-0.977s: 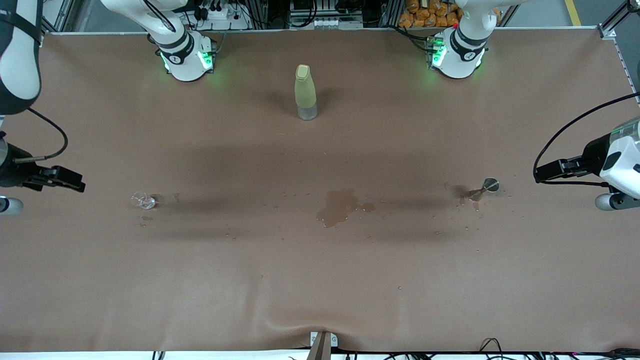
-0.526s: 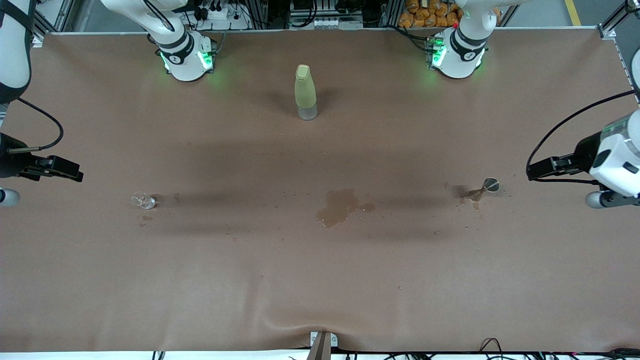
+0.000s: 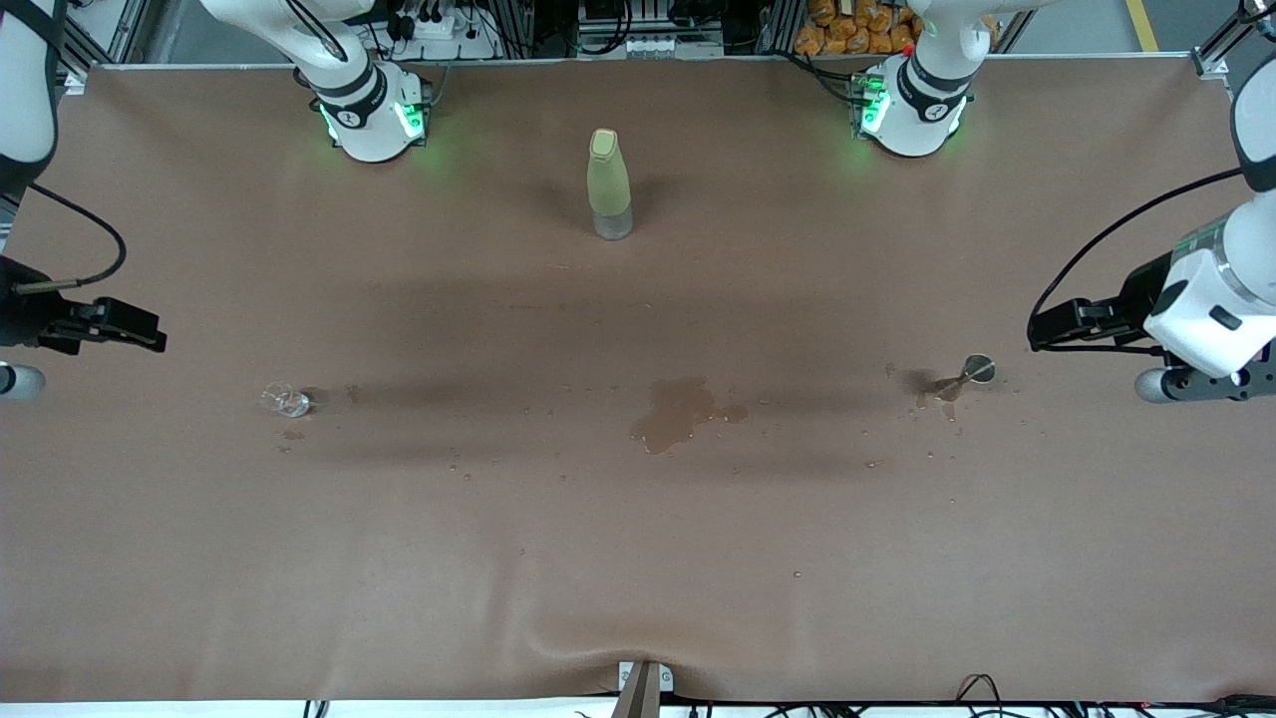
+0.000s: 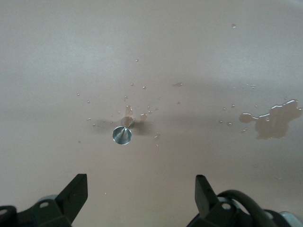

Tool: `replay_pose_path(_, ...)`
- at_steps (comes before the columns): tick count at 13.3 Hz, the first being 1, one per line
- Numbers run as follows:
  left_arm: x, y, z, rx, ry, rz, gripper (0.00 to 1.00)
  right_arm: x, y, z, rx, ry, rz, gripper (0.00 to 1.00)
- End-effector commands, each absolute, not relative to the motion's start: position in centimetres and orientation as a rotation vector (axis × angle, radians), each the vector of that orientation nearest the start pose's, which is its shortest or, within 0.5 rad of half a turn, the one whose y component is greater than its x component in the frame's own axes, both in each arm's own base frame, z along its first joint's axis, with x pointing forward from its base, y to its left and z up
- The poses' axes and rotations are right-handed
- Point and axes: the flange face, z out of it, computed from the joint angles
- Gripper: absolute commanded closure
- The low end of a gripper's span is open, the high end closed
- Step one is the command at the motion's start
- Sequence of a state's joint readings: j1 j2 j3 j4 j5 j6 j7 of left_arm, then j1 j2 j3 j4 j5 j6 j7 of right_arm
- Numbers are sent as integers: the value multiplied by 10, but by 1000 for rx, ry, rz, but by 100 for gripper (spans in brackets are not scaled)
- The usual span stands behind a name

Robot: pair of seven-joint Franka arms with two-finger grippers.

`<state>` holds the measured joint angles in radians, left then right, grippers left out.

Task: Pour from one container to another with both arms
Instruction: 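Move the right gripper toward the glass cup while the left gripper approaches the jigger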

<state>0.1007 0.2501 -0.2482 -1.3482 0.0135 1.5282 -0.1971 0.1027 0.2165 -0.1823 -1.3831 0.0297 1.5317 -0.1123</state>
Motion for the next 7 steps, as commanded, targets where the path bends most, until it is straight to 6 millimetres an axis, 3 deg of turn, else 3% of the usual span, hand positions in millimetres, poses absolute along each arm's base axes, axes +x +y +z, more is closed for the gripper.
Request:
replay_pose_path(1, 608, -67, 594, -3165, -65, 109, 0, 579, -38, 595, -3106, -91, 104, 0)
replay_pose_path(4, 605, -68, 591, -3162, 1, 159, 0, 569, -38, 585, -3095, -163, 78, 0)
replay_pose_path(7, 604, -75, 591, -3168, 16, 163, 0, 574, -42, 568, -3044, -428, 81, 0)
